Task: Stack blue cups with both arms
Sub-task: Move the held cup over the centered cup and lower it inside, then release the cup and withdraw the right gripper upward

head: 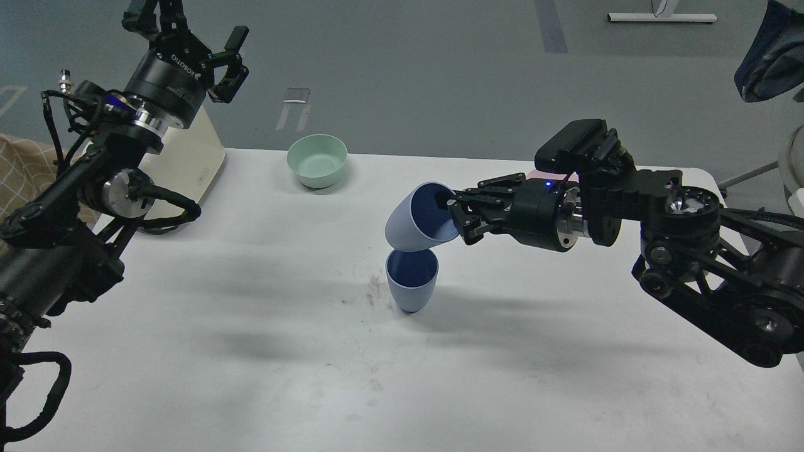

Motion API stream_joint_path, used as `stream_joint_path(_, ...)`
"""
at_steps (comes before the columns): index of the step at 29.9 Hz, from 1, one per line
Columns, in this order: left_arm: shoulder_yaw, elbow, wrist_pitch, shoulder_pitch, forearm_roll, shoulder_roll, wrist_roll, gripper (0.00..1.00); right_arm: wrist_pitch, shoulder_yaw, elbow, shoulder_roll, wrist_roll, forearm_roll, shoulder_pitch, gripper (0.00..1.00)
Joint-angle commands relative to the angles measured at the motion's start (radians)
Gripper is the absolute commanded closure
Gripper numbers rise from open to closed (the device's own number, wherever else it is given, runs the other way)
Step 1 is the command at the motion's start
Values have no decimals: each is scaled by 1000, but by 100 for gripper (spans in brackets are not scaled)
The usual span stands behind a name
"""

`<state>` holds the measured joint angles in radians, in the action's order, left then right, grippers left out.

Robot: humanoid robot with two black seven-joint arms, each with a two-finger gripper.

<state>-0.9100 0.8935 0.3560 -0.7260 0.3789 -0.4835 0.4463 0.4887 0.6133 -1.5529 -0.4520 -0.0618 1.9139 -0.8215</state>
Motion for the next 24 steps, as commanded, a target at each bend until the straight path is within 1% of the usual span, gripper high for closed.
stream_joint_path(1,0,-1,0,-1,0,-1,0,2,0,-1,4,1,2,2,21,100)
stream_joint_path(16,0,-1,1,-1,0,-7,0,2,0,-1,5,18,4,5,73,100)
stream_joint_path(20,0,-1,1,-1,0,-9,0,2,0,-20,5,18,17,8,67,100)
stream_joint_path(24,2,-1,1,-1,0,-7,0,2,0,-20,5,18,22,8,67,97)
